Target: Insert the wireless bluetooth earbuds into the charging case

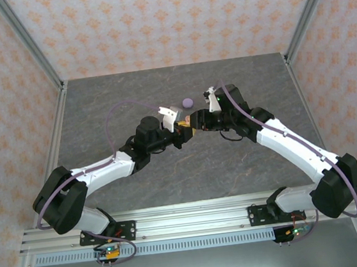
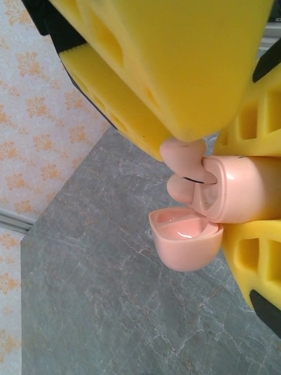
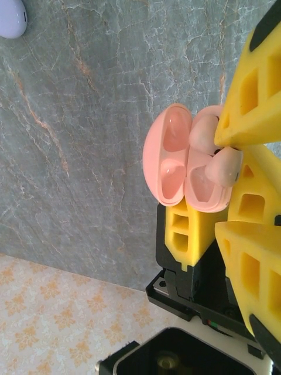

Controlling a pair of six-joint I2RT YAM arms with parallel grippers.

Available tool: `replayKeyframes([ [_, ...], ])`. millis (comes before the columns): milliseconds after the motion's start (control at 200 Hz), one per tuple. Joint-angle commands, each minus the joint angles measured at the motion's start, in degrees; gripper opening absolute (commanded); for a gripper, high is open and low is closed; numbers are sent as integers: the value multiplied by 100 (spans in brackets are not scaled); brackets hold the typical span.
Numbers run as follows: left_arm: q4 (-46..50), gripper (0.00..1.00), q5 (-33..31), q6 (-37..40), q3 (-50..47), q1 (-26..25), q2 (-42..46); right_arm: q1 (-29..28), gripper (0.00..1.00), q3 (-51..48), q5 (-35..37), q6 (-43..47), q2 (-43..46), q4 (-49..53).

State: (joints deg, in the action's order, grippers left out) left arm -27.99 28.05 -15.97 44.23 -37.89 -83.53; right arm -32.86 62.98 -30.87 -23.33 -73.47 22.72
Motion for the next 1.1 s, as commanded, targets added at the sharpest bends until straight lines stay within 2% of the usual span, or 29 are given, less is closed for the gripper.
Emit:
replayKeyframes([
  [0, -20, 7, 71, 146, 222, -43, -30, -38, 39, 74, -135, -79, 168, -183],
  [601, 206, 7, 310, 226, 396, -87, -146, -39, 37, 126, -346, -187, 62, -365],
  [721, 229, 7, 205, 257, 380, -87, -129, -41, 37, 118, -100, -198, 143, -309],
  [951, 416, 7, 178, 550, 280, -87, 94, 92, 35, 218, 1041, -198, 370, 289],
  [1096, 524, 7, 552, 898, 208, -87, 295, 455, 34, 224, 643, -193, 303, 397],
])
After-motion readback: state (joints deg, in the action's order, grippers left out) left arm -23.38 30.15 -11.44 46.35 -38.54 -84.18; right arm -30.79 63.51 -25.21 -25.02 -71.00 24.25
